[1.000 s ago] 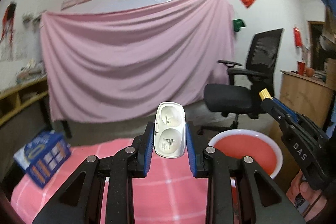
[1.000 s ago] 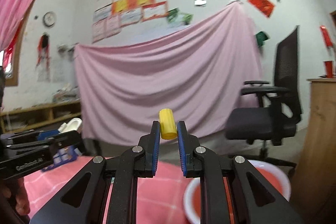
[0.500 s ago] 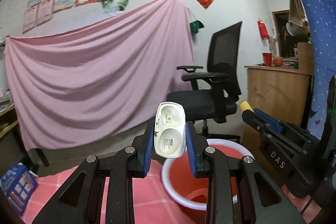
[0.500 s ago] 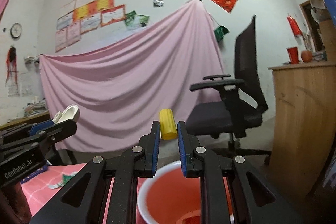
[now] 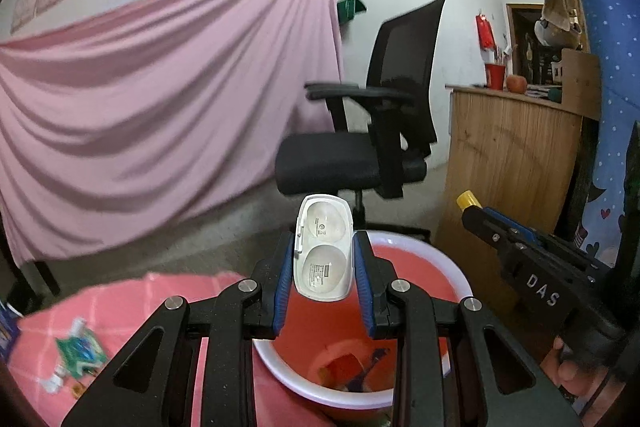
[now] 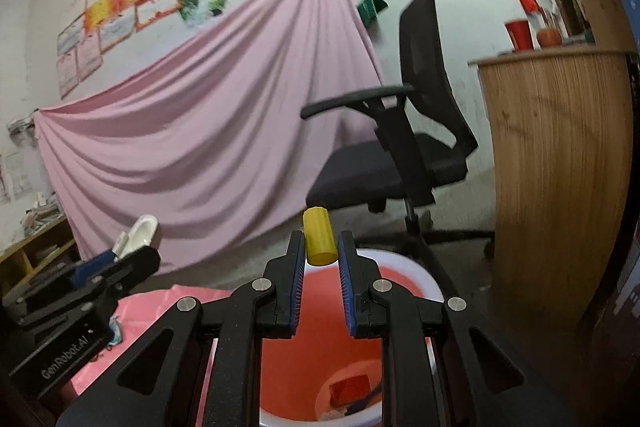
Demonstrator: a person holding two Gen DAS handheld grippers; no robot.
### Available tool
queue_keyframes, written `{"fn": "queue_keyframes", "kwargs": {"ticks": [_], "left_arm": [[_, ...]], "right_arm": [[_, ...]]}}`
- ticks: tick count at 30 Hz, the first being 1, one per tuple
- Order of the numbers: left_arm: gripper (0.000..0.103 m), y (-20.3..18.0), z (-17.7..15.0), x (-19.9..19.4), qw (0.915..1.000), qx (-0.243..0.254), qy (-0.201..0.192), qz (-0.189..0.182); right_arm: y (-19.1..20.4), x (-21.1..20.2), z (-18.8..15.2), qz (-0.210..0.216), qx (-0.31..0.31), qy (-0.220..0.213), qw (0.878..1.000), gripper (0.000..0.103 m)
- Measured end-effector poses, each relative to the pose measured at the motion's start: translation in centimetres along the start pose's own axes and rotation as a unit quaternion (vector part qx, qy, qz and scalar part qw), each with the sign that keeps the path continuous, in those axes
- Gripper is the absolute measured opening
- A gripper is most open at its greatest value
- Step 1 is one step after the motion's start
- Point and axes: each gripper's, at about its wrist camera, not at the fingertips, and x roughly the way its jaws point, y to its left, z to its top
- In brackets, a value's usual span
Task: Collect trash
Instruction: 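Carry the white case and yellow cap over the bucket, then open both tools to drop the white case and yellow cap into the bucket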
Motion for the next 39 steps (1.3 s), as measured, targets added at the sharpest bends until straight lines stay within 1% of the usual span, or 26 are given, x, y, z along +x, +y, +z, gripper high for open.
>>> {"fn": "queue_keyframes", "kwargs": {"ticks": [6, 10, 12, 16, 19, 23, 25, 26, 27, 30, 34, 36, 39], "left_arm": [[0.025, 0.4, -0.8, 3.3, 0.9973, -0.025, 0.069, -0.011], [0.025, 0.7, -1.4, 4.4, 0.9948, -0.027, 0.098, -0.006], [0.025, 1.0, -1.6, 5.1, 0.9925, -0.036, 0.116, -0.011], [0.025, 1.8, -2.0, 5.8, 0.9877, -0.059, 0.143, -0.025], [0.025, 2.3, -2.1, 5.9, 0.9855, -0.071, 0.151, -0.033], [0.025, 2.9, -2.1, 5.7, 0.9838, -0.082, 0.154, -0.04], [0.029, 3.2, -2.1, 5.5, 0.9837, -0.083, 0.155, -0.037], [0.03, 3.3, -2.0, 5.3, 0.9837, -0.085, 0.154, -0.038], [0.03, 3.5, -2.0, 5.2, 0.9836, -0.088, 0.153, -0.037], [0.03, 4.1, -1.9, 4.7, 0.9838, -0.098, 0.146, -0.034], [0.031, 5.2, -1.4, 2.9, 0.9864, -0.11, 0.121, -0.021], [0.037, 5.9, -1.0, 1.6, 0.9881, -0.115, 0.102, -0.012], [0.041, 7.0, -0.7, -0.4, 0.9895, -0.125, 0.072, 0.002]], "right_arm": [[-1.1, 1.8, -1.0, -0.008, 0.012, 0.045, 0.999, 0.015], [-1.7, 3.0, -1.8, -0.008, 0.02, 0.08, 0.997, 0.015], [-1.8, 3.5, -2.1, -0.008, 0.019, 0.095, 0.995, 0.015], [-1.9, 3.8, -2.4, -0.009, 0.02, 0.108, 0.994, 0.016], [-2.0, 4.0, -2.5, -0.009, 0.021, 0.115, 0.993, 0.016], [-1.9, 4.3, -2.6, -0.009, 0.023, 0.124, 0.992, 0.016], [-1.8, 4.3, -2.6, -0.011, 0.022, 0.126, 0.992, 0.02], [-1.8, 4.3, -2.6, -0.011, 0.022, 0.126, 0.992, 0.027], [-1.8, 4.3, -2.6, -0.01, 0.023, 0.125, 0.992, 0.029], [-1.5, 4.1, -2.3, -0.011, 0.018, 0.12, 0.993, 0.029], [-0.7, 3.4, -1.6, -0.009, 0.007, 0.098, 0.995, 0.03], [-0.1, 2.7, -1.2, -0.007, -0.002, 0.079, 0.997, 0.037], [1.0, 1.9, -0.6, -0.001, -0.013, 0.052, 0.999, 0.045]]}}
